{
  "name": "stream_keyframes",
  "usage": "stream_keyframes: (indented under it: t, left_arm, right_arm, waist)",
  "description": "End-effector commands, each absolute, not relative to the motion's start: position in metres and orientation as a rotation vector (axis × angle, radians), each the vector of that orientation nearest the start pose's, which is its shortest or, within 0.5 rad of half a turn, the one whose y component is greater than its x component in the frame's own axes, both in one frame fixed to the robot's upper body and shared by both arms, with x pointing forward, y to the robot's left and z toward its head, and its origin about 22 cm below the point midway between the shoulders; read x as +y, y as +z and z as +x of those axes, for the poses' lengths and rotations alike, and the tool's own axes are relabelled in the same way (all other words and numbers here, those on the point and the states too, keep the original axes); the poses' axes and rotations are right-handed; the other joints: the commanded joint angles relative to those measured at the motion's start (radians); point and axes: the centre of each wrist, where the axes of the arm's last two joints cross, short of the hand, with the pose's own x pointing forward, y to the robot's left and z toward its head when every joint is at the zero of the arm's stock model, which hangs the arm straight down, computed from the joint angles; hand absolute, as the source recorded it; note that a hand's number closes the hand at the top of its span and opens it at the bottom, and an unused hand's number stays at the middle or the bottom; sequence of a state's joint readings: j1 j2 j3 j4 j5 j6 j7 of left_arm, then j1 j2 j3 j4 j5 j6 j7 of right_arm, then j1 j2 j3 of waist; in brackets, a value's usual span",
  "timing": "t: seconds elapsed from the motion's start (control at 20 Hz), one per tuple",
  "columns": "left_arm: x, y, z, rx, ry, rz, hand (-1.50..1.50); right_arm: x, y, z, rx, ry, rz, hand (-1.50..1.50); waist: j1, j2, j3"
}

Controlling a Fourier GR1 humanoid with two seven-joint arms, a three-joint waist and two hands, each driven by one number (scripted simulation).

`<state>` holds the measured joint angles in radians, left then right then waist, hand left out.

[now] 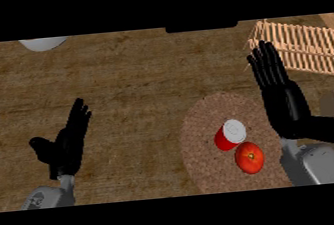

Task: Pick the can from the placemat and place it in the tiered shelf

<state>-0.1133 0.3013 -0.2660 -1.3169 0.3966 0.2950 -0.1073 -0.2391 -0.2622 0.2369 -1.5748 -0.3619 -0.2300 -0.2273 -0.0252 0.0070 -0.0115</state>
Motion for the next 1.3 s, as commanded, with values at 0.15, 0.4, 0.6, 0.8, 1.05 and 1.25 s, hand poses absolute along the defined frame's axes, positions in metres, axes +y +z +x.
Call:
stream_keyframes:
  t: [0.15, 0.4, 0.6, 0.8, 1.05, 1.25]
  left_arm:
    - [0.277, -0.033, 0.254, -1.27, 0.042, 0.114, 0.0]
    - [0.285, -0.036, 0.252, -1.161, 0.026, 0.075, 0.0]
    - [0.286, -0.042, 0.256, -1.136, 0.015, 0.08, 0.0]
    - [0.273, -0.028, 0.252, -1.118, 0.028, 0.06, 0.0]
    - [0.293, -0.03, 0.243, -1.101, 0.03, 0.085, 0.0]
    - [0.308, -0.025, 0.245, -1.119, 0.044, 0.067, 0.0]
  right_arm:
    - [-0.303, 0.114, 0.309, -1.98, 0.315, 0.061, 1.5]
    - [-0.384, 0.097, 0.308, -1.571, 0.52, -0.346, 1.5]
    - [-0.397, 0.079, 0.328, -1.634, 0.507, -0.103, -1.5]
    - [-0.417, 0.11, 0.327, -1.657, 0.702, 0.034, -1.5]
    - [-0.423, 0.128, 0.315, -1.56, 0.874, 0.144, -1.5]
    - [-0.378, 0.177, 0.335, -1.5, 1.035, 0.116, -1.5]
  waist:
    - [0.03, -0.004, 0.013]
    - [0.061, 0.014, 0.013]
    - [0.058, 0.007, 0.014]
    - [0.05, -0.002, 0.014]
    - [0.03, -0.008, 0.012]
    - [0.034, -0.01, 0.009]
